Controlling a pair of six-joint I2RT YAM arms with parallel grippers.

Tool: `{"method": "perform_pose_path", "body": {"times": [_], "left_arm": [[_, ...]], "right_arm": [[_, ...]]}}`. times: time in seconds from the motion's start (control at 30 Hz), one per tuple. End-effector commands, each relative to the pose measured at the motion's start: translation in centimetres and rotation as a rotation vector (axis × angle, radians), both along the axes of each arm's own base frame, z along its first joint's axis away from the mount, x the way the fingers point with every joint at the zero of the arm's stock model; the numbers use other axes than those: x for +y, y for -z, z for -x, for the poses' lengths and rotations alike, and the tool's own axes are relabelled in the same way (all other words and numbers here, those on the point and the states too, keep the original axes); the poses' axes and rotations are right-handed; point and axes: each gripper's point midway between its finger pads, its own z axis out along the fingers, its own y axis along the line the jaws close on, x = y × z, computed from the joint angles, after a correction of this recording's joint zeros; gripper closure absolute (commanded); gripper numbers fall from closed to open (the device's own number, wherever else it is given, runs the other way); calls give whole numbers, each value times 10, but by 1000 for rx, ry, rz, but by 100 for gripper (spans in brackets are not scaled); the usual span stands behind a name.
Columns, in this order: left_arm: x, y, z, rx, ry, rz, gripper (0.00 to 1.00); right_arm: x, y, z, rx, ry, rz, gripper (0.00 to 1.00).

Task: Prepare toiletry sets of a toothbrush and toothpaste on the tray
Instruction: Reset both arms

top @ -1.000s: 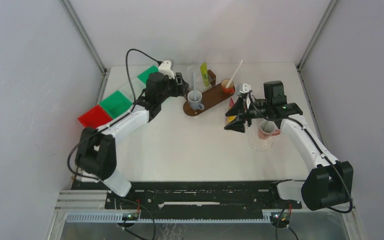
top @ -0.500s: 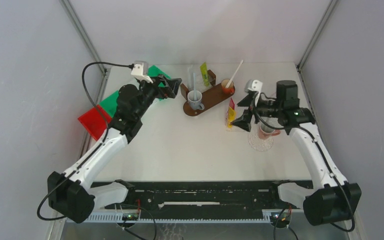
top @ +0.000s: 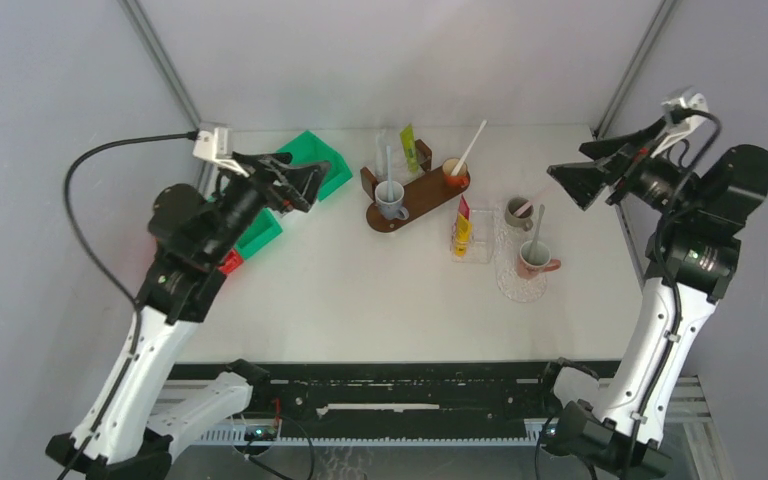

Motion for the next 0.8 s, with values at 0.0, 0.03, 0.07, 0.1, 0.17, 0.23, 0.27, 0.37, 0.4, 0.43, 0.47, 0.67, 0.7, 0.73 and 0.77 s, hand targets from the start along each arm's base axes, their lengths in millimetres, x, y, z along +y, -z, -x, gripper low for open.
{"method": "perform_pose_path", "body": {"times": [0.0,0.03,0.07,0.1,0.17,0.23,0.27,0.37,0.4,0.43,0.47,0.67,0.7,0.73,0.77], "left_arm": [[9,-51,46,-104,72,-12,0],[11,-56,51,-112,73,-17,0],[13,-60,56,-120,77,-19,0],[14,-63,61,-124,81,-20,0],[16,-67,69,-134,93,-17,0],[18,-68,74,-138,96,-21,0],[19,-67,75,-139,90,-25,0],[25,-60,76,-135,62,-40,0],[27,-58,77,-134,54,-44,0],[28,-56,77,-133,48,-47,0],[30,-53,77,-129,41,-49,0],[32,-49,76,-125,28,-61,0],[33,-49,76,-125,27,-63,0],[33,-49,77,-127,28,-64,0],[33,-49,77,-127,28,-67,0]], "right_arm": [[11,-49,31,92,-32,-215,0],[9,-55,32,88,-7,-234,0],[7,-58,32,90,21,-254,0],[6,-61,33,91,52,-270,0],[4,-64,34,91,96,-287,0],[3,-67,37,69,135,-283,0],[2,-68,38,59,152,-279,0],[1,-70,41,39,173,-263,0],[1,-71,42,33,177,-259,0],[1,-71,42,30,179,-255,0],[1,-71,42,28,180,-253,0],[-3,-67,38,30,199,-257,0],[-4,-67,38,31,201,-257,0],[-4,-67,37,29,202,-256,0],[-5,-66,37,30,203,-256,0]]}}
